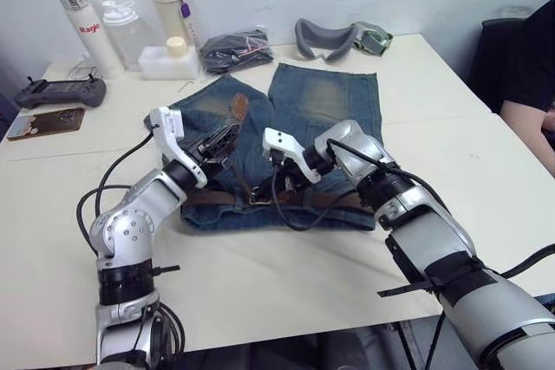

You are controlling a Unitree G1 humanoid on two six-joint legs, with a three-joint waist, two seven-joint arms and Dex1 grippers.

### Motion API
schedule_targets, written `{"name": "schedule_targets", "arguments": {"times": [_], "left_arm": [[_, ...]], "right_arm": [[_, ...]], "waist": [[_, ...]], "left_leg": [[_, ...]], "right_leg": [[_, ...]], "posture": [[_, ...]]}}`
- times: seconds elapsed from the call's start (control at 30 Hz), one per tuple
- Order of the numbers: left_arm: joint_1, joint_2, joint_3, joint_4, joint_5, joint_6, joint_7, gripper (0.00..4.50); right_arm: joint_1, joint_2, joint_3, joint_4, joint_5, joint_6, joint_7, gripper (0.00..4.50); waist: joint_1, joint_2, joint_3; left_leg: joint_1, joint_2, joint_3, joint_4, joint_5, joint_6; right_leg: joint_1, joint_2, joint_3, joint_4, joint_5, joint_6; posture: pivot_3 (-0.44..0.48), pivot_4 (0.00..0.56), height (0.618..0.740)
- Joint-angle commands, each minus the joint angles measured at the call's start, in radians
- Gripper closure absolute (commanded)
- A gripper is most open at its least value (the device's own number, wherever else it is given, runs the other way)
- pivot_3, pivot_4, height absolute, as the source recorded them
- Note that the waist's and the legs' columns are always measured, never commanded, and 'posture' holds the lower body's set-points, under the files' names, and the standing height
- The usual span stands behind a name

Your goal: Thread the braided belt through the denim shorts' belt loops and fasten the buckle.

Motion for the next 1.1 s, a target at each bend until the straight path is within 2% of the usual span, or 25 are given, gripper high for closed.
{"name": "schedule_targets", "arguments": {"times": [0.03, 0.17, 0.3, 0.57, 0.7, 0.9, 0.97, 1.1], "left_arm": [[-0.204, 0.064, -0.035, 0.116, 0.035, -0.041, -0.111, 4.5], [-0.366, 0.062, -0.072, 0.283, 0.071, -0.078, -0.209, 4.5], [-0.516, 0.02, -0.099, 0.438, 0.1, -0.109, -0.3, 4.5], [-0.701, -0.083, -0.175, 0.629, 0.166, -0.093, -0.485, 4.5], [-0.706, -0.099, -0.236, 0.653, 0.221, -0.066, -0.548, 4.5], [-0.66, -0.084, -0.232, 0.629, 0.25, -0.038, -0.554, 4.5], [-0.642, -0.068, -0.215, 0.605, 0.249, -0.025, -0.541, 4.5], [-0.563, 0.002, -0.175, 0.503, 0.237, 0.03, -0.505, 4.5]], "right_arm": [[0.117, 0.013, 0.122, 0.092, -0.128, 0.022, -0.041, 4.45], [0.16, 0.008, 0.132, 0.044, -0.144, 0.002, -0.075, 4.45], [0.25, -0.009, 0.169, -0.095, -0.156, 0.028, -0.101, 4.45], [0.354, -0.036, 0.192, -0.262, -0.179, 0.078, -0.168, 4.45], [0.364, -0.043, 0.185, -0.301, -0.181, 0.091, -0.186, 4.45], [0.383, -0.063, 0.15, -0.378, -0.161, 0.113, -0.2, 4.45], [0.387, -0.074, 0.122, -0.412, -0.145, 0.121, -0.209, 4.45], [0.409, -0.098, -0.025, -0.568, -0.042, 0.202, -0.239, 4.45]], "waist": [[0.0, -0.001, 0.0], [-0.004, 0.004, -0.004], [-0.003, 0.004, -0.005], [0.001, 0.005, -0.006], [0.002, 0.005, -0.006], [0.006, 0.007, -0.007], [0.009, 0.007, -0.007], [0.013, 0.007, -0.006]], "left_leg": [[0.0, 0.0, -0.002, 0.0, 0.0, -0.001], [0.0, -0.001, -0.004, 0.0, 0.0, -0.001], [0.001, -0.001, -0.008, 0.0, -0.001, -0.002], [0.001, -0.002, -0.011, 0.0, -0.001, -0.003], [0.002, -0.002, -0.011, -0.001, -0.001, -0.002], [0.005, -0.003, -0.013, -0.003, -0.001, -0.002], [0.006, -0.003, -0.014, -0.003, -0.001, -0.002], [0.005, -0.002, -0.015, -0.009, 0.0, -0.003]], "right_leg": [[0.0, 0.0, 0.0, 0.0, 0.0, 0.0], [0.0, 0.002, -0.001, 0.0, 0.0, 0.0], [0.0, 0.001, -0.001, -0.002, 0.0, 0.0], [0.003, 0.001, -0.003, -0.004, 0.0, 0.0], [0.004, 0.001, -0.003, -0.005, 0.0, 0.001], [0.009, 0.002, -0.004, -0.008, 0.0, 0.001], [0.009, 0.002, -0.004, -0.008, 0.0, 0.001], [0.009, 0.002, -0.003, -0.013, 0.001, 0.001]], "posture": [[0.0, 0.15, 0.641], [0.0, 0.15, 0.641], [0.0, 0.15, 0.641], [0.0, 0.15, 0.641], [0.0, 0.15, 0.641], [0.0, 0.15, 0.641], [0.0, 0.15, 0.641], [0.0, 0.15, 0.641]]}}
